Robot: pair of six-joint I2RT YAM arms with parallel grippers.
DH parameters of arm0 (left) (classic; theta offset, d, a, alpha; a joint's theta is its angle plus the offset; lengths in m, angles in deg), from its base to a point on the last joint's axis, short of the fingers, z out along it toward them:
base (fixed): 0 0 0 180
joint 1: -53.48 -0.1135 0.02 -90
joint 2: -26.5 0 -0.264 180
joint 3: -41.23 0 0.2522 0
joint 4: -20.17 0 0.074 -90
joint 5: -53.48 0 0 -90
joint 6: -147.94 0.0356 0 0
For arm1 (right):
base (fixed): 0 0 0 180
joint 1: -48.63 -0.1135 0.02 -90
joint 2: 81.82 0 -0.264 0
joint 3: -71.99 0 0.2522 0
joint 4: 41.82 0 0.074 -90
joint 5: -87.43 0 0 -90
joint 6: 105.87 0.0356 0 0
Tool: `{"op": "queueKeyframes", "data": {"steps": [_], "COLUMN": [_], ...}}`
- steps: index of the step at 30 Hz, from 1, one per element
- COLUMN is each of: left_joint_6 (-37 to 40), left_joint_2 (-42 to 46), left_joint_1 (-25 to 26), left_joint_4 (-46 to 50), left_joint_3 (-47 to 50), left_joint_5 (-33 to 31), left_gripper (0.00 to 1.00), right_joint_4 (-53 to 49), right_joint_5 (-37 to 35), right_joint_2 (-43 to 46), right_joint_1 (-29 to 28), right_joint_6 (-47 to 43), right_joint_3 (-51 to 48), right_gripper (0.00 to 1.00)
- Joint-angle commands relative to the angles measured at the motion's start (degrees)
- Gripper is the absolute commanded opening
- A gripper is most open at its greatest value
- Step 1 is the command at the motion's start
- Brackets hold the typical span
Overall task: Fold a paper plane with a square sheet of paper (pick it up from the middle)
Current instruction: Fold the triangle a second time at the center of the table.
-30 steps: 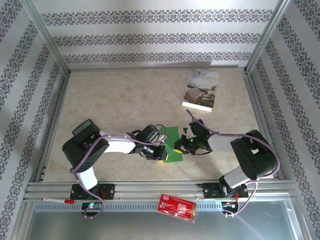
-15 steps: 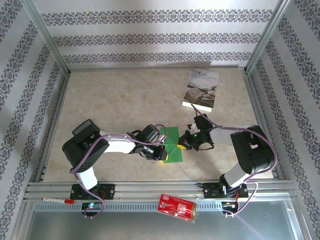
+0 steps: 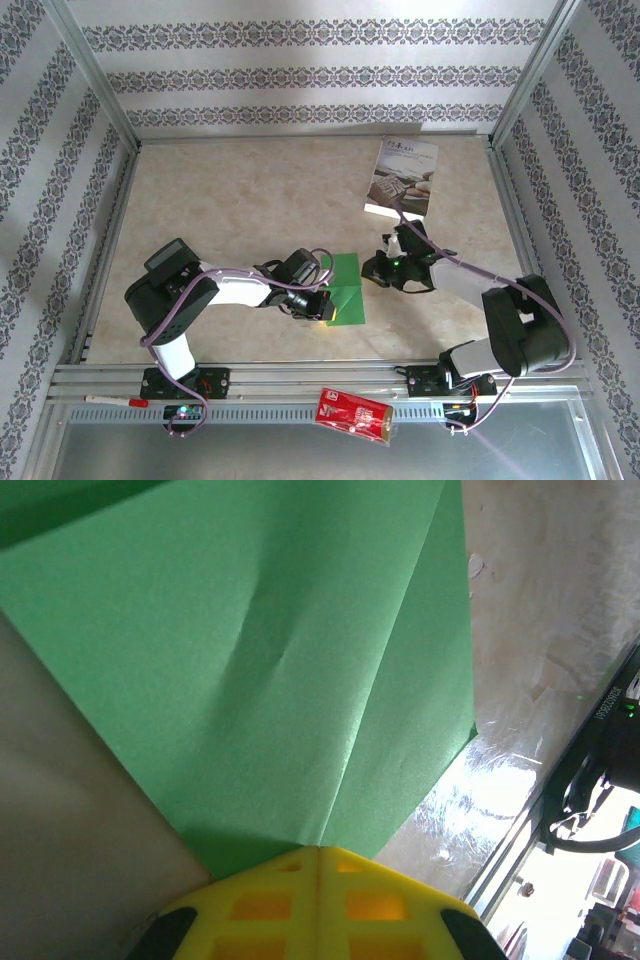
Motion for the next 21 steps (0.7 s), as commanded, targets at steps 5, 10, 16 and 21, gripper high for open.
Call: {"op": "queueKeyframes", "data": {"steps": [5,10,16,21], "left_joint_6": [2.05,2.00,2.01,2.12], "left_joint_2": [-5.50,-5.54,-5.43,-5.36], "left_joint_1": [0.72,0.72,0.74,0.72], "left_joint_4": [13.81,13.68,13.63,13.71], "left_joint_3": [3.31,3.34,3.34,3.38], "left_joint_5": [-7.17,-7.15,-7.23,-7.24], "left_gripper": [0.00,0.00,0.00,0.00], "right_joint_4": [5.96,9.97,13.38,13.20], "right_joint_5": [-2.27,-3.06,-4.00,-3.91], "right_joint_2": [-1.24,-3.40,-6.63,-9.08], "right_joint_1": [-9.42,-13.53,-16.57,-15.46], "right_joint_6": [7.94,12.08,15.07,13.84], "right_joint_3": [-3.45,-4.79,-5.84,-5.35], "right_gripper": [0.09,0.09,0.09,0.08]}}
